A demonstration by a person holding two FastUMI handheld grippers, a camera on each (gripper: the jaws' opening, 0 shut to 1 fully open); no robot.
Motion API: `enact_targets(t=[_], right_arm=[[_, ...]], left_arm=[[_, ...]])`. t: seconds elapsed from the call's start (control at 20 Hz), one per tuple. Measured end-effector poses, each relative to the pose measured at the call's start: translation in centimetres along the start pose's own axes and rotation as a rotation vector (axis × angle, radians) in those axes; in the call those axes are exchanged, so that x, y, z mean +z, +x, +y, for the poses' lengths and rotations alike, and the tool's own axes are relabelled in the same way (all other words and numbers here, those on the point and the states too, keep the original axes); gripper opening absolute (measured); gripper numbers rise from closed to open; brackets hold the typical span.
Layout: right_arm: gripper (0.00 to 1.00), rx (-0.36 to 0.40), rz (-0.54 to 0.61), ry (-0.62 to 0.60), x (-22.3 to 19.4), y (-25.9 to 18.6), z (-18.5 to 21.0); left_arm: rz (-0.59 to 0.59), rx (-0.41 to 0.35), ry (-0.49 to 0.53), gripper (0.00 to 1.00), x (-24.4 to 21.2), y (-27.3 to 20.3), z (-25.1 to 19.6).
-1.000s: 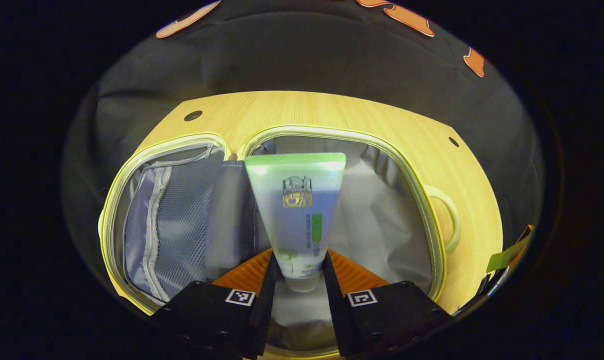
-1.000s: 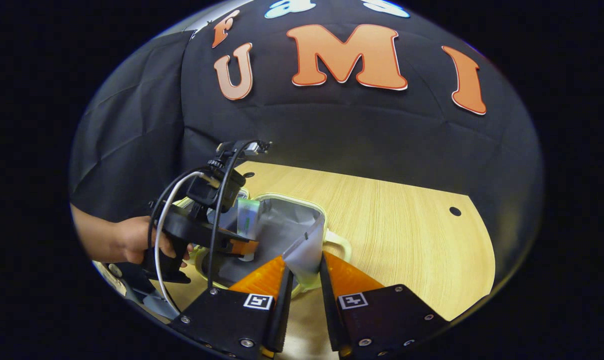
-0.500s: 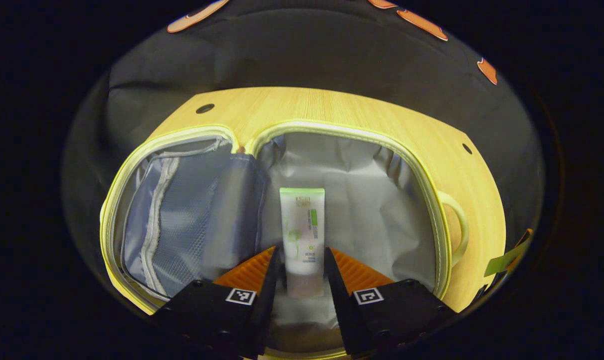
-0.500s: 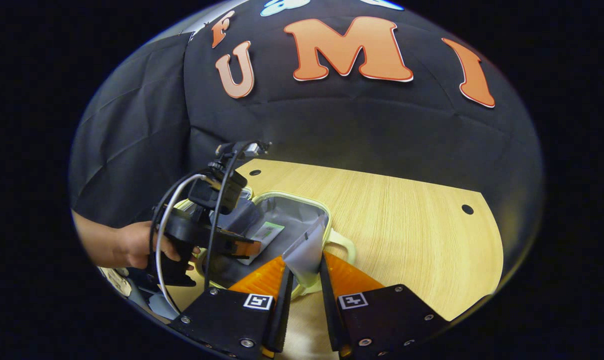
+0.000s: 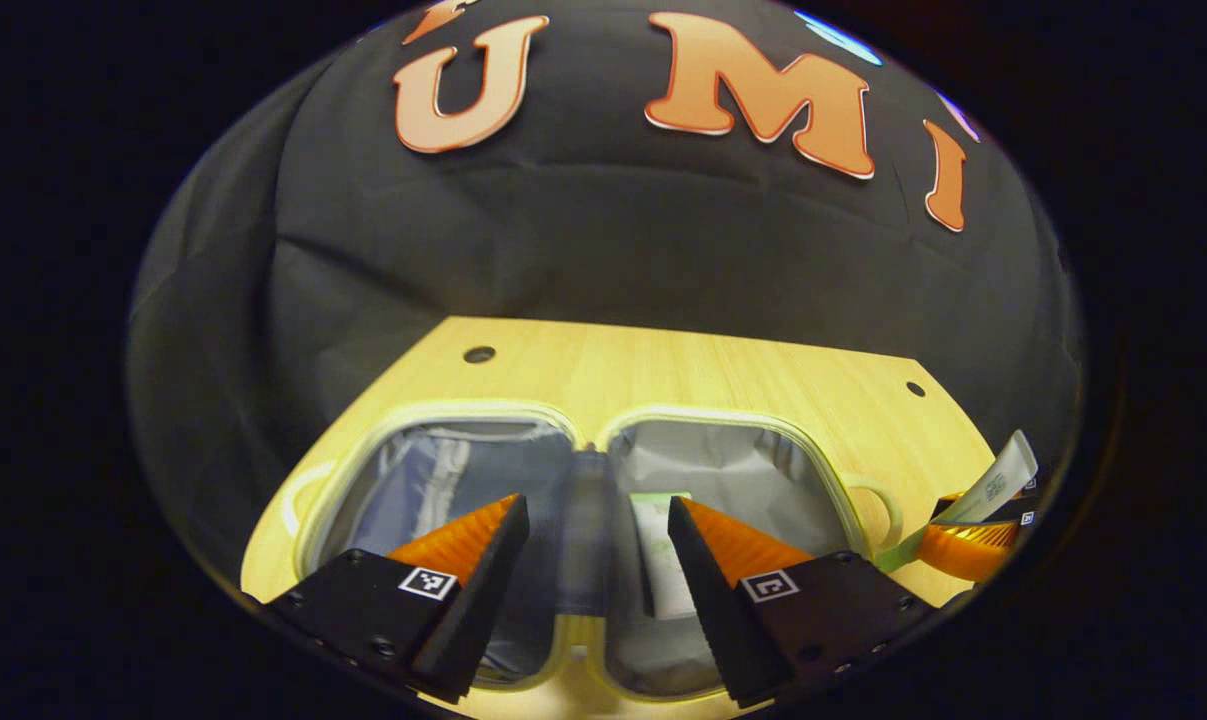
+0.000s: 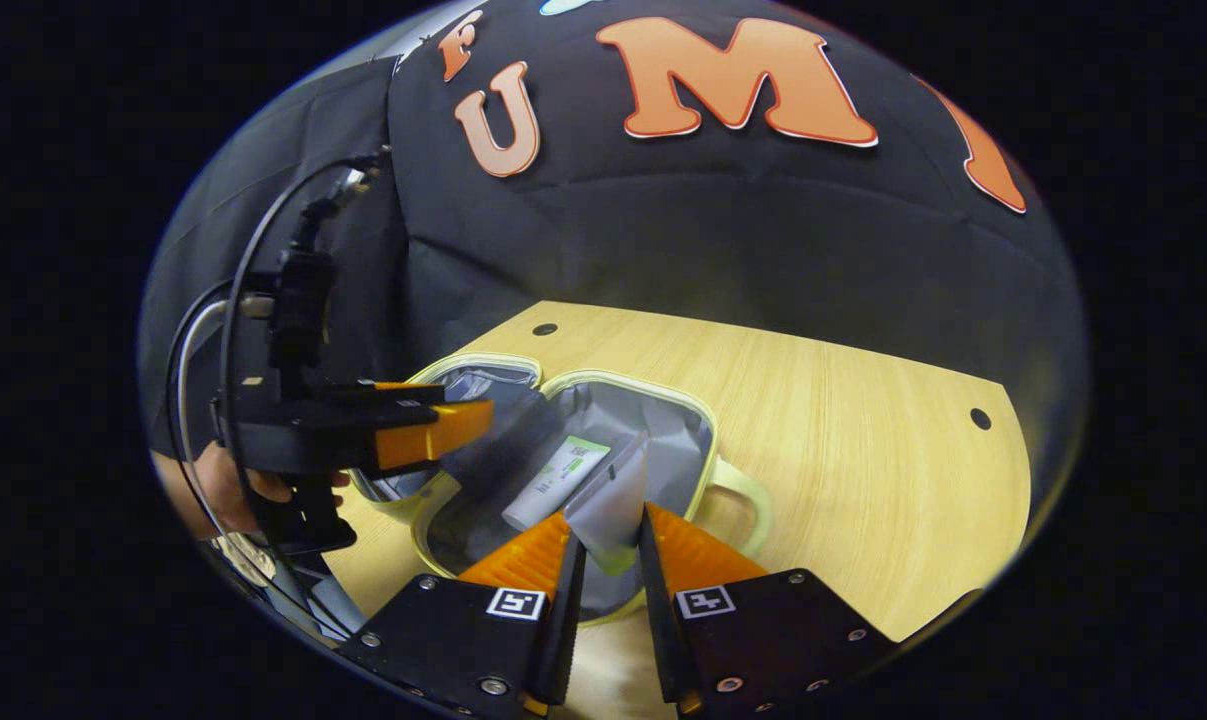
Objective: First open the suitcase, pack the skin care products into it, and then close the suitcase.
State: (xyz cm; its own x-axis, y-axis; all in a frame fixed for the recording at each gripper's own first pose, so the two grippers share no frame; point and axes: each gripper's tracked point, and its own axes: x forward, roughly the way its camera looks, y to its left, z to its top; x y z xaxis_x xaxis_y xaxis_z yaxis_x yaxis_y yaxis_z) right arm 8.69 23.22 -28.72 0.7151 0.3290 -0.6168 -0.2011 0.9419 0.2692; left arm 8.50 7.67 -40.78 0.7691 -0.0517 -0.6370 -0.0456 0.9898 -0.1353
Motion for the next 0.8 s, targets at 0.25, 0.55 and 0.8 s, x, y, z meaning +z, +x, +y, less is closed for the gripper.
enact_targets(t=[0.25, 0.55, 0.8], right_arm=[[0.34, 0.021, 0.065, 0.004, -0.9, 2.2, 0.5], [0.34, 0.054, 0.169, 0.041, -2.8, 5.1, 1.7], [0.34, 0.047, 0.271, 0.070, -4.7, 7.3, 1.9]], left_arm=[[-0.105, 0.095, -0.001, 0.87, 2.9, -3.2, 4.0], [-0.193, 0.196, -0.040, 0.87, 4.6, -7.8, 8.9], [-0.182, 0.343, -0.012, 0.87, 3.6, -10.9, 15.8]])
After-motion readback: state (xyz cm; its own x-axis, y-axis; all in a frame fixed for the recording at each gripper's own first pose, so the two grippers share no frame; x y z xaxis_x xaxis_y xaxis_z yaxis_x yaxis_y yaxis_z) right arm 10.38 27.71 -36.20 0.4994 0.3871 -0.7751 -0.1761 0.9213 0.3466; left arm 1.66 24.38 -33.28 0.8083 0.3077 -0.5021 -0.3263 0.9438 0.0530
